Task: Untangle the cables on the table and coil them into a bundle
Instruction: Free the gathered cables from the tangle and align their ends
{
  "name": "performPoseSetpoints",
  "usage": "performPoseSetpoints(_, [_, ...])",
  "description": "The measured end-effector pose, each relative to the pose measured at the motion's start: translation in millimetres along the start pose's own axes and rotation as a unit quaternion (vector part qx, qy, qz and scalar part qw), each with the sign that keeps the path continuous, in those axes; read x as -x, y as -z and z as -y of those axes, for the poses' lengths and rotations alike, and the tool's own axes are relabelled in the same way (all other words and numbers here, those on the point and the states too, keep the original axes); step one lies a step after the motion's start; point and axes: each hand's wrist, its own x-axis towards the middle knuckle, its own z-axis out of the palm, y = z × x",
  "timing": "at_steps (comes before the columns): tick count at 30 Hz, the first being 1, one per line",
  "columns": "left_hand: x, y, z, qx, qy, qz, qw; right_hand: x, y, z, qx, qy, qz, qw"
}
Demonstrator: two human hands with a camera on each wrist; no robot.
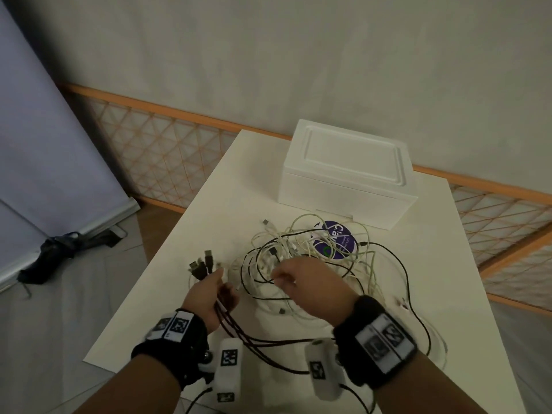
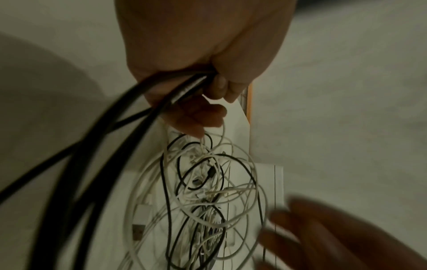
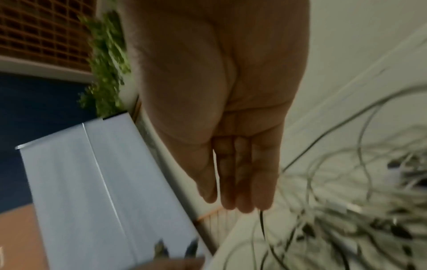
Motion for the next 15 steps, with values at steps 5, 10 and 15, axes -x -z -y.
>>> performPoseSetpoints(5, [-10.8, -5.8, -11.0, -0.059, -0.004, 0.032, 0.998, -65.3, -39.3, -1.8, 0.102, -0.089, 0.128, 0.982])
performPoseSetpoints(10, [-16.0, 0.4, -27.8, -0.083, -0.005, 0.068, 0.994, -89.8, -30.8, -0.1, 0.136, -0.088, -0.014, 0.987])
performPoseSetpoints(15, [-16.3, -11.6, -38.6, -0.089, 0.023, 0.106, 0.99, -109.4, -3.8, -7.1, 0.359, -0.054, 0.018, 0.932])
